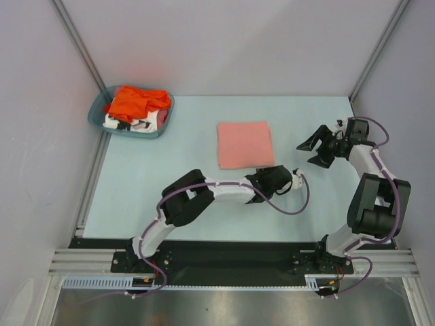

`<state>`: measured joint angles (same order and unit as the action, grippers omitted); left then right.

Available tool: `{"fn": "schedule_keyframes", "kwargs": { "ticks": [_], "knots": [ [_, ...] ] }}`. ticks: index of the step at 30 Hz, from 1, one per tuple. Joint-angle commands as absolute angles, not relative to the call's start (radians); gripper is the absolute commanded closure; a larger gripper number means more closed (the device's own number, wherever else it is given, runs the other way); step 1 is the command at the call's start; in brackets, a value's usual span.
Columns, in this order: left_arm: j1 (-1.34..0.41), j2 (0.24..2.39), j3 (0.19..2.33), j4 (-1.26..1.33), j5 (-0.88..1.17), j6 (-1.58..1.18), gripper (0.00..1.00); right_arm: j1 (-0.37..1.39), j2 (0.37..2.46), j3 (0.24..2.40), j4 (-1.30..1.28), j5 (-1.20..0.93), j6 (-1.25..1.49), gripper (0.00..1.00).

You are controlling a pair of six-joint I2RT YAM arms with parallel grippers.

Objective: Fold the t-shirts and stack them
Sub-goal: Neatly place the folded tshirt to the corner

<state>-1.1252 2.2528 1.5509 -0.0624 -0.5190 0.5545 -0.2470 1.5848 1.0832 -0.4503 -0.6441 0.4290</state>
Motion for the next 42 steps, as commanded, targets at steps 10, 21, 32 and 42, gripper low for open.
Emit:
{"fn": "schedule_keyframes", "kwargs": {
  "ticks": [10, 21, 32, 42],
  "knots": [
    [-1.034, 2.398, 1.762, -0.209, -0.411, 0.638, 0.70, -0.262, 1.562, 1.049, -0.377, -0.670, 0.448, 0.18],
    [-1.006, 2.396, 1.784, -0.224, -0.362, 0.585, 1.00, -0.221, 1.696, 1.094, -0.370, -0.652, 0.514, 0.01],
    [-0.989, 2.261, 1.727, -0.186, -0.339, 0.557, 1.00, -0.192, 1.787, 1.147, -0.331, -0.666, 0.560, 0.00],
    [-0.974, 2.163, 1.666, -0.179, -0.324, 0.551, 1.00, -0.147, 1.928, 1.221, -0.288, -0.752, 0.577, 0.00]
  ]
}}
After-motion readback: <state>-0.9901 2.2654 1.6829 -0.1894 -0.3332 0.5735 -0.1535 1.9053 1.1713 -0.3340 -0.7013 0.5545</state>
